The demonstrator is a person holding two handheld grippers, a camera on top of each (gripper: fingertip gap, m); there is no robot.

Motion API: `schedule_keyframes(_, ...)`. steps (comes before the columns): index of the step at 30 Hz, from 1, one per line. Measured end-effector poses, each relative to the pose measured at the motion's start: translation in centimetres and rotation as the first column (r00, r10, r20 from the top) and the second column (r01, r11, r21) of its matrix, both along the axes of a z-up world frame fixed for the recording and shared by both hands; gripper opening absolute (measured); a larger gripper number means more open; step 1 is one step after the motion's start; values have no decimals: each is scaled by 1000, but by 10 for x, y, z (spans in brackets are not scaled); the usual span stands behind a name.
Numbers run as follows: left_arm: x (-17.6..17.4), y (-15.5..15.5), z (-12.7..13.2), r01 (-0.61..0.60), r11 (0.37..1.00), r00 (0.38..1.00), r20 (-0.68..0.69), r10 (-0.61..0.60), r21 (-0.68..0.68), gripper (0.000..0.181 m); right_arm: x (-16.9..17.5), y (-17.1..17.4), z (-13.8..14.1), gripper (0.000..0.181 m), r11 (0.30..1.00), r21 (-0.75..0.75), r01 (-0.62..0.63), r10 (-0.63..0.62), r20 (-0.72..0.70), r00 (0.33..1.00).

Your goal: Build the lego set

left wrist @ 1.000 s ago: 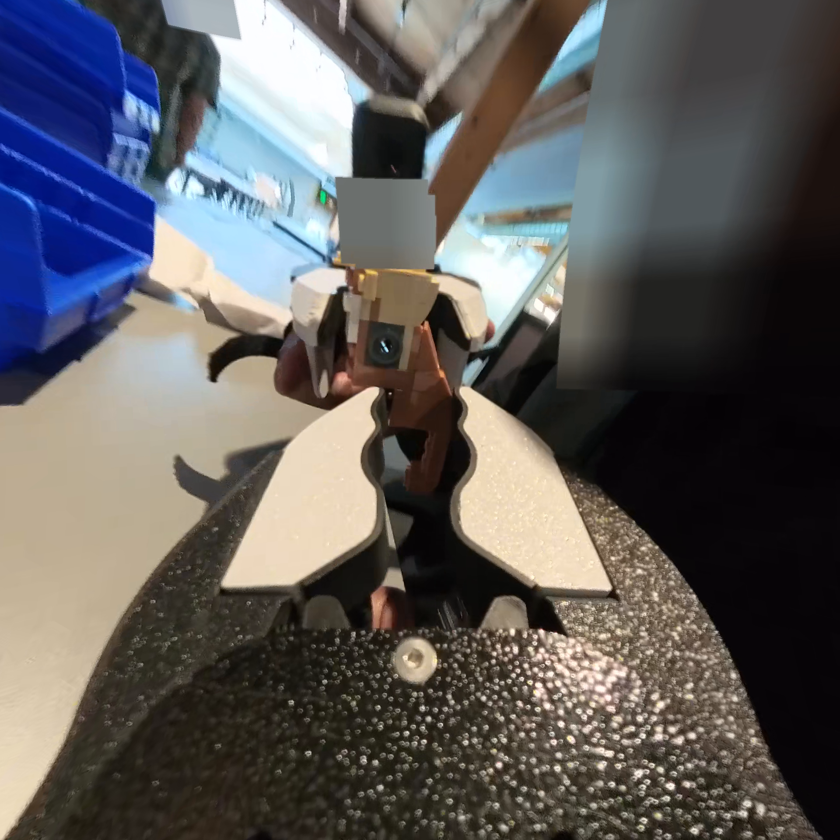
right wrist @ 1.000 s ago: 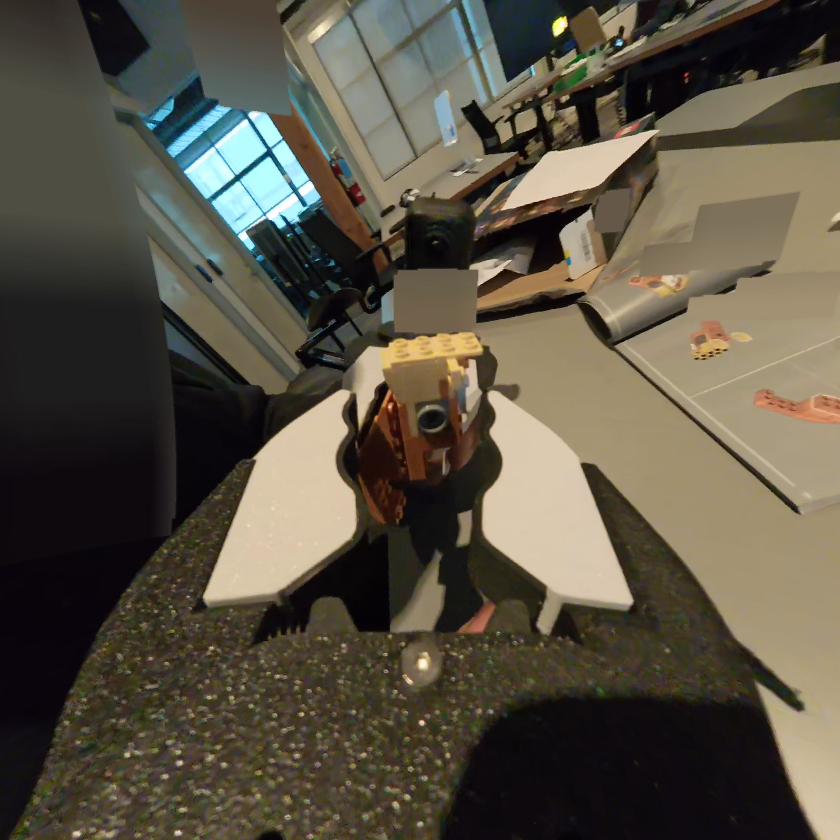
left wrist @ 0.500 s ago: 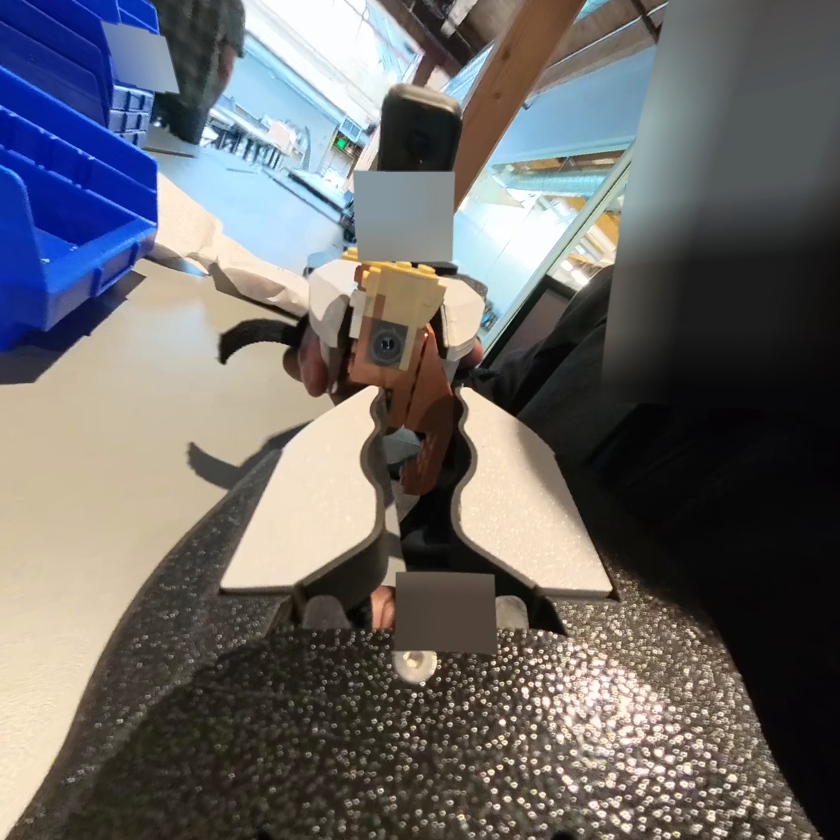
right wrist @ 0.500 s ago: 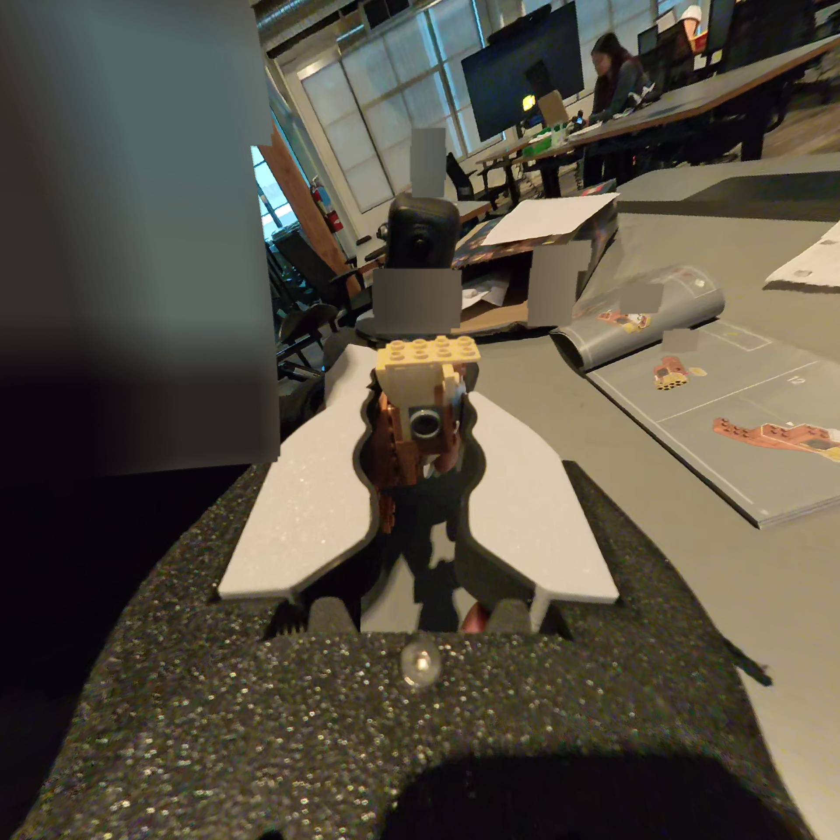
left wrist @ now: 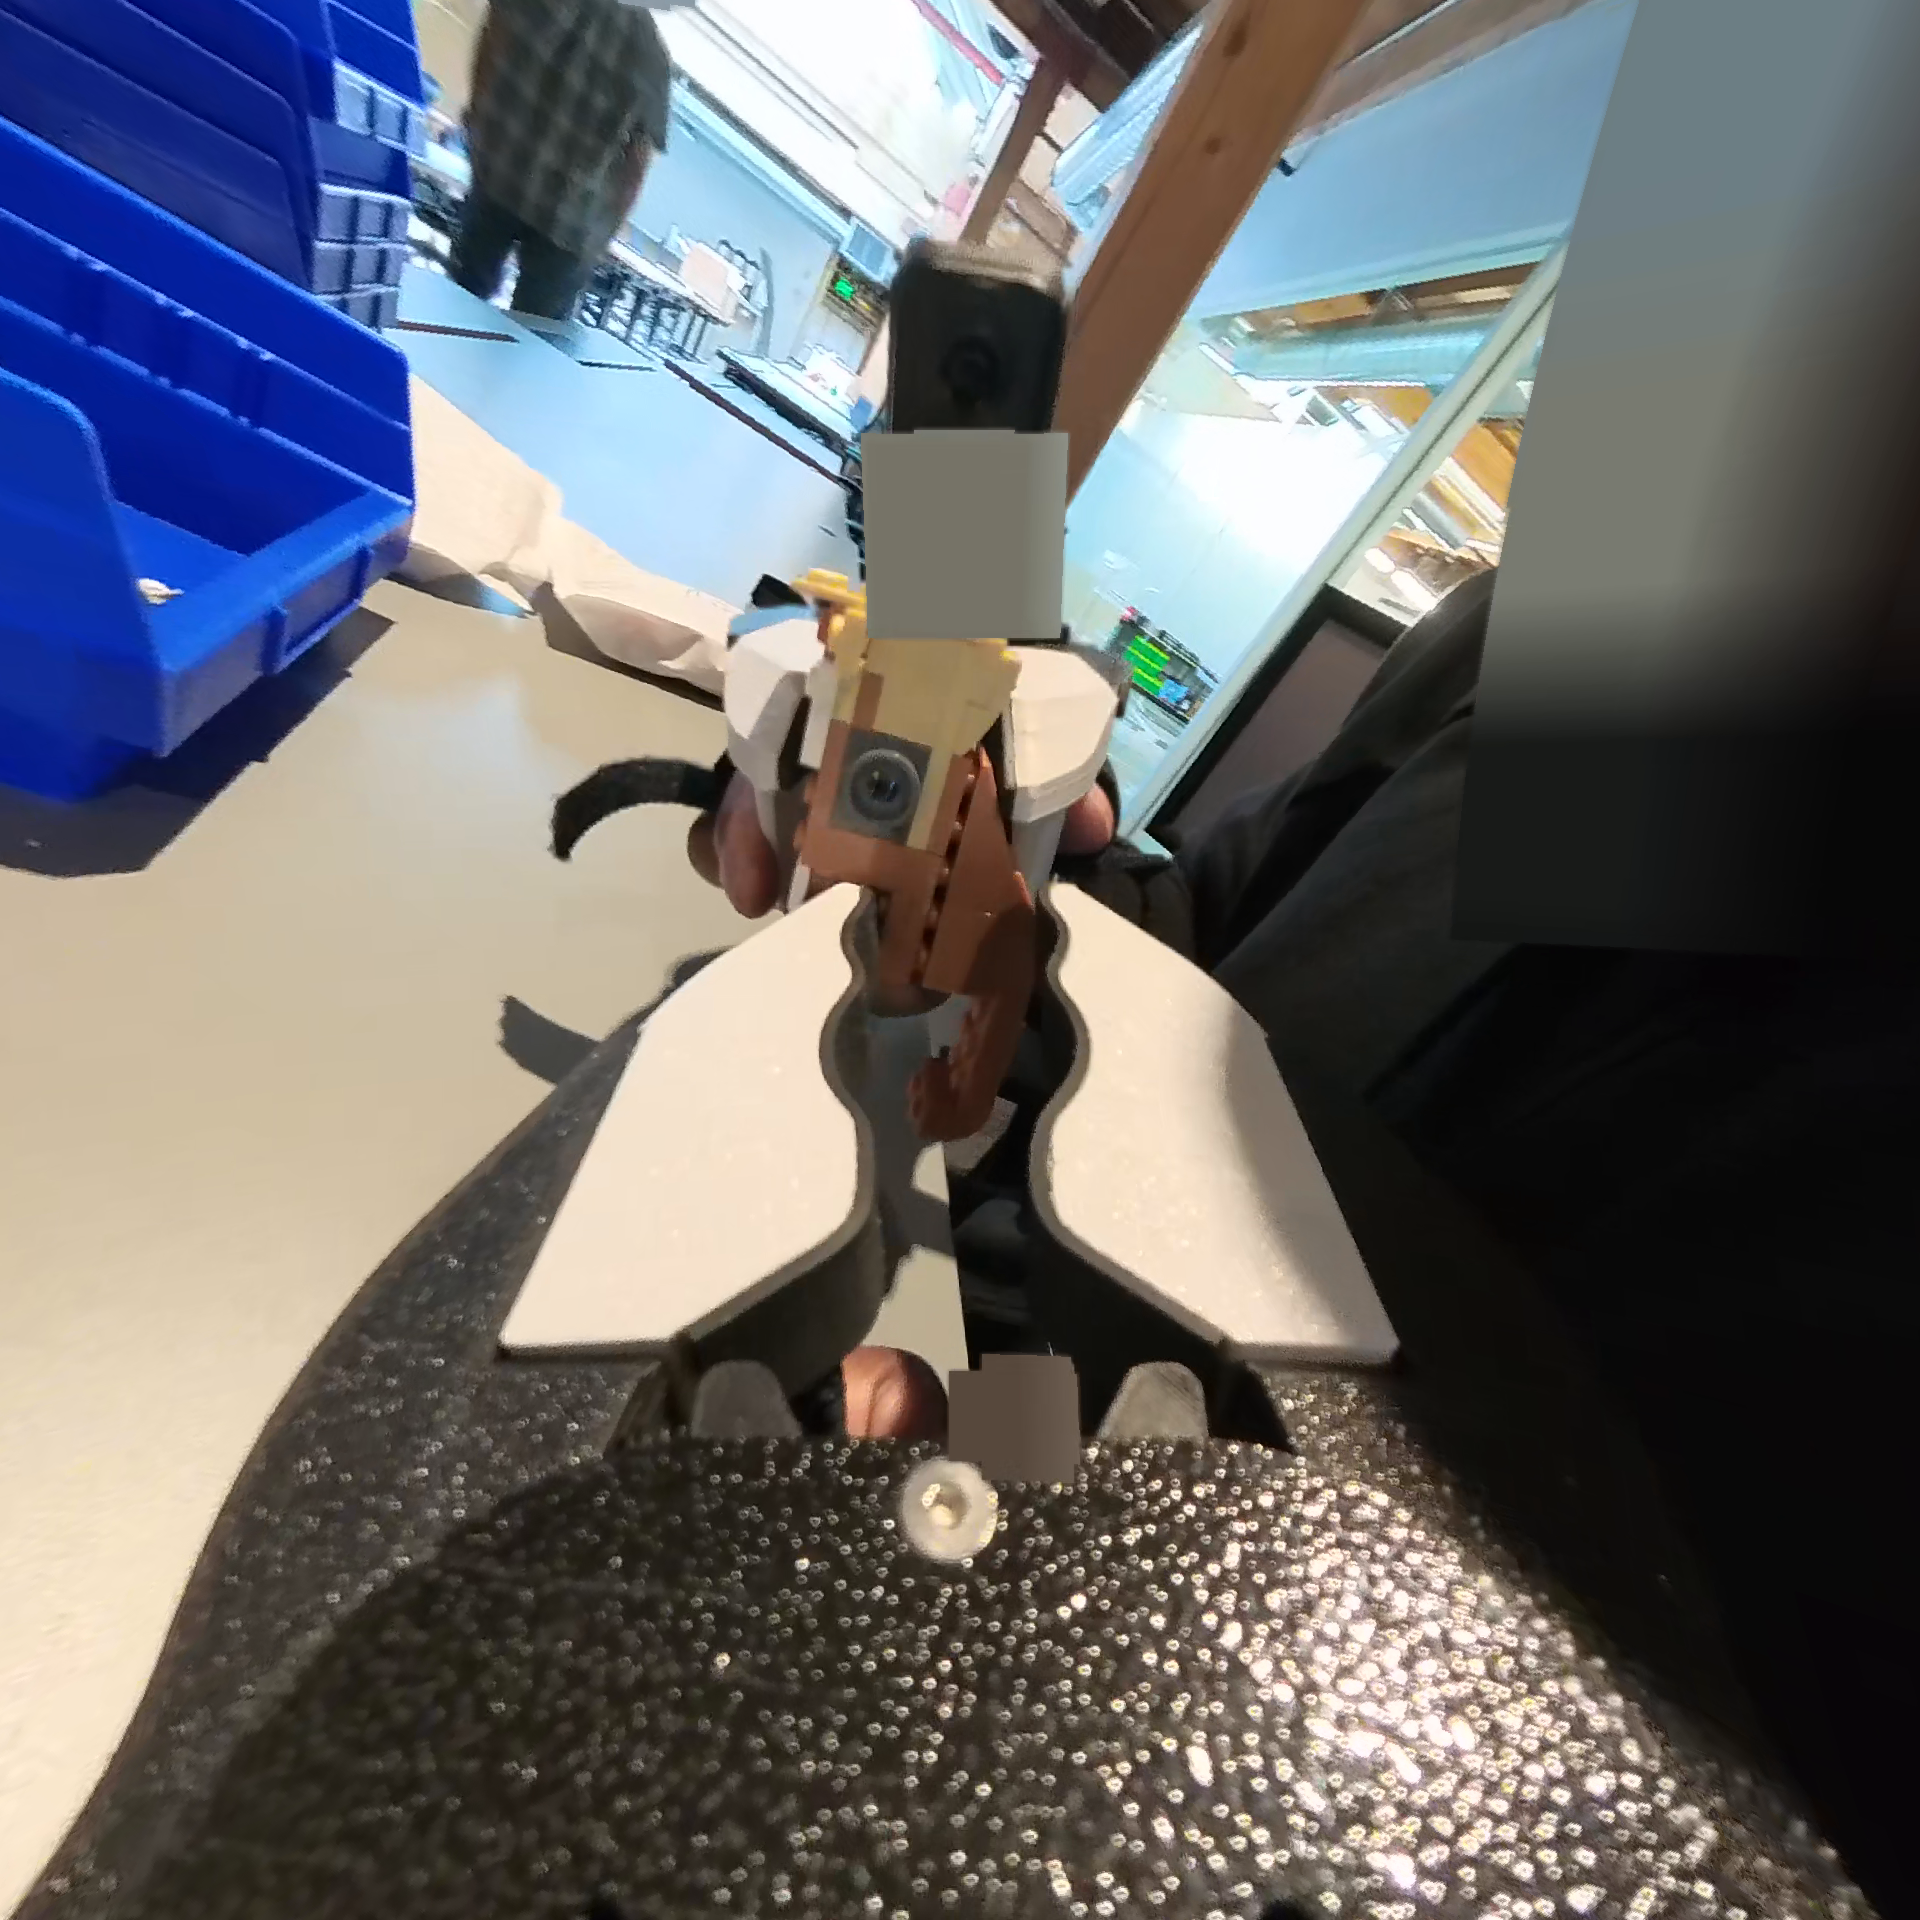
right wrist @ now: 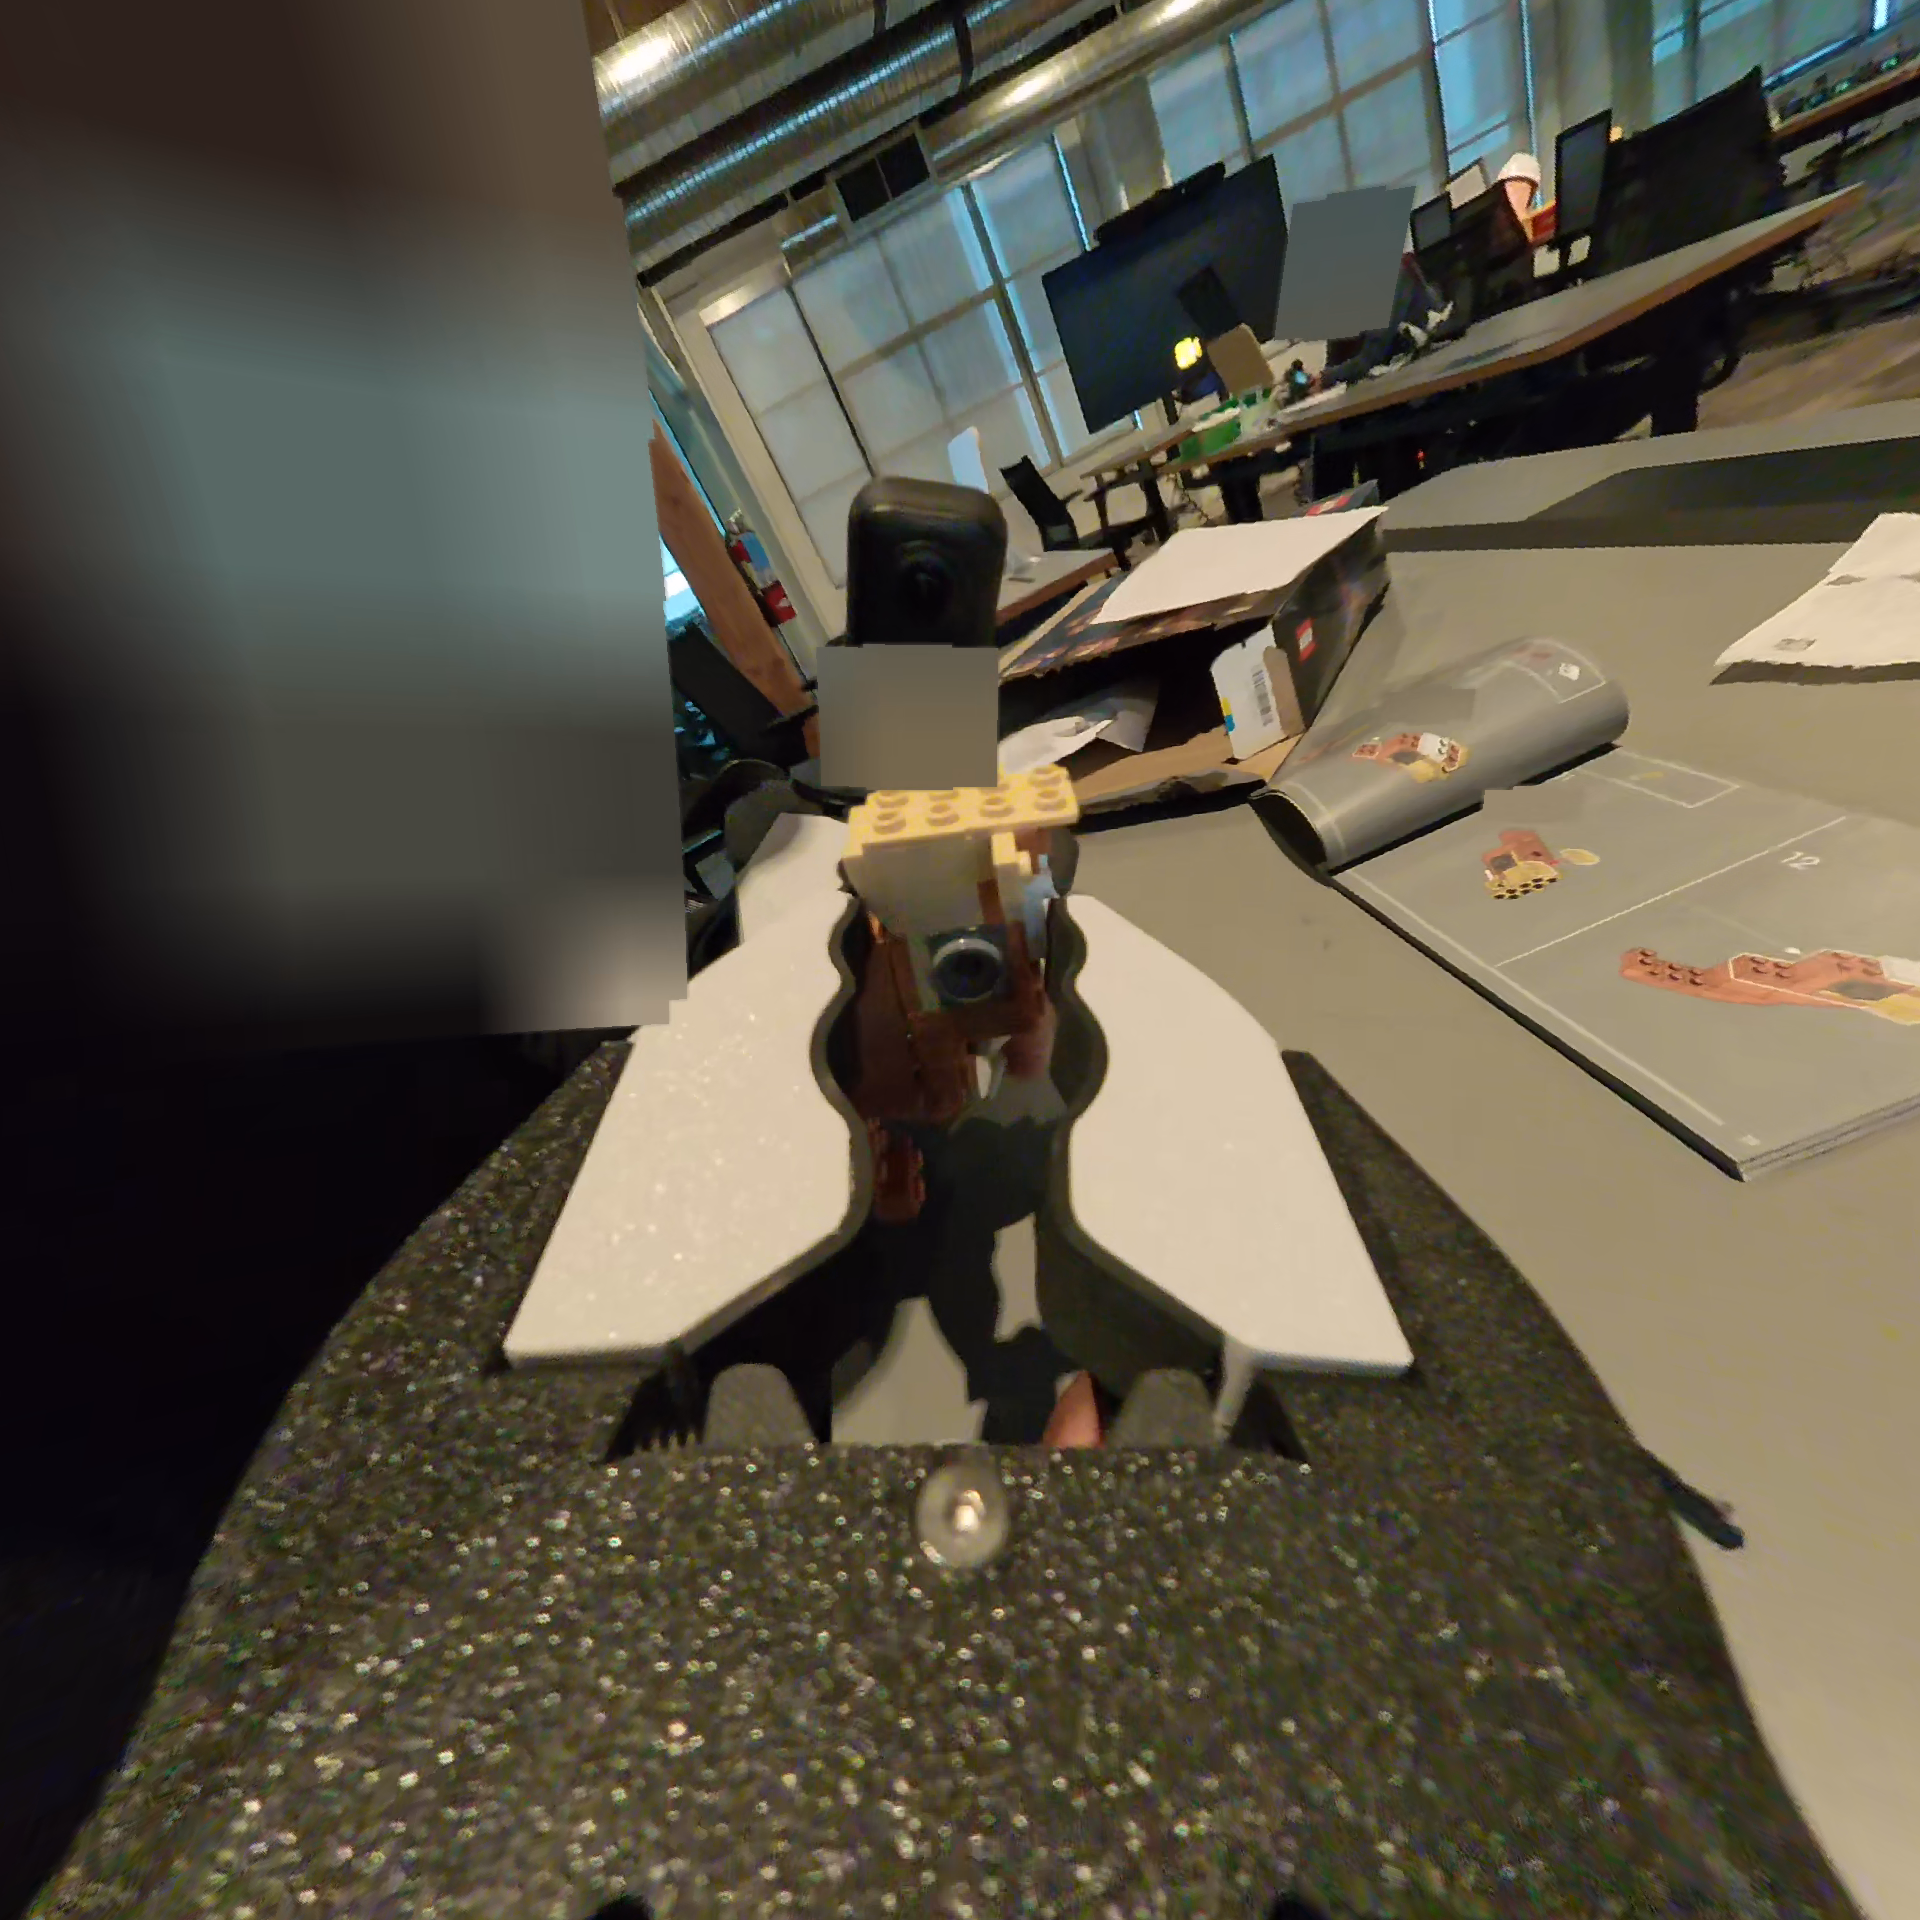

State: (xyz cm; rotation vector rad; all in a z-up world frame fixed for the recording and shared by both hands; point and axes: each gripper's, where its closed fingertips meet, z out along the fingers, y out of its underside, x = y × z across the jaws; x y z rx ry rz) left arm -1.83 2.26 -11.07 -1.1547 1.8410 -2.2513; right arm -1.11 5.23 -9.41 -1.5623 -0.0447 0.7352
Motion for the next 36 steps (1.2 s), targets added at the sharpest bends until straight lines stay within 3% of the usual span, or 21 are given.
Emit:
schedule_keyframes(1,0,0,0,-6,1000,1000,3,6,2,27,0,-1,0,32,1000,8,-5,5,-10,1000)
schedule_keyframes(8,2,5,-4,-87,995,996,11,86,58,32,4,-6,5,32,997,81,-20,22,-27,999)
schedule_keyframes(13,1,12,-1,-181,961,983,76,169,210,36,9,-5,9,32,994,113,-11,18,-65,998)
schedule_keyframes(17,-3,4,-3,-165,941,985,102,140,296,48,5,-2,9,32,993,118,-26,35,-74,997)
schedule_keyframes(24,2,1,-6,-169,927,983,126,134,335,30,1,0,8,32,991,129,-37,48,-87,995)
schedule_keyframes(36,-3,-2,-13,-106,896,994,58,90,431,29,-4,-3,2,32,990,127,-58,67,-74,995)
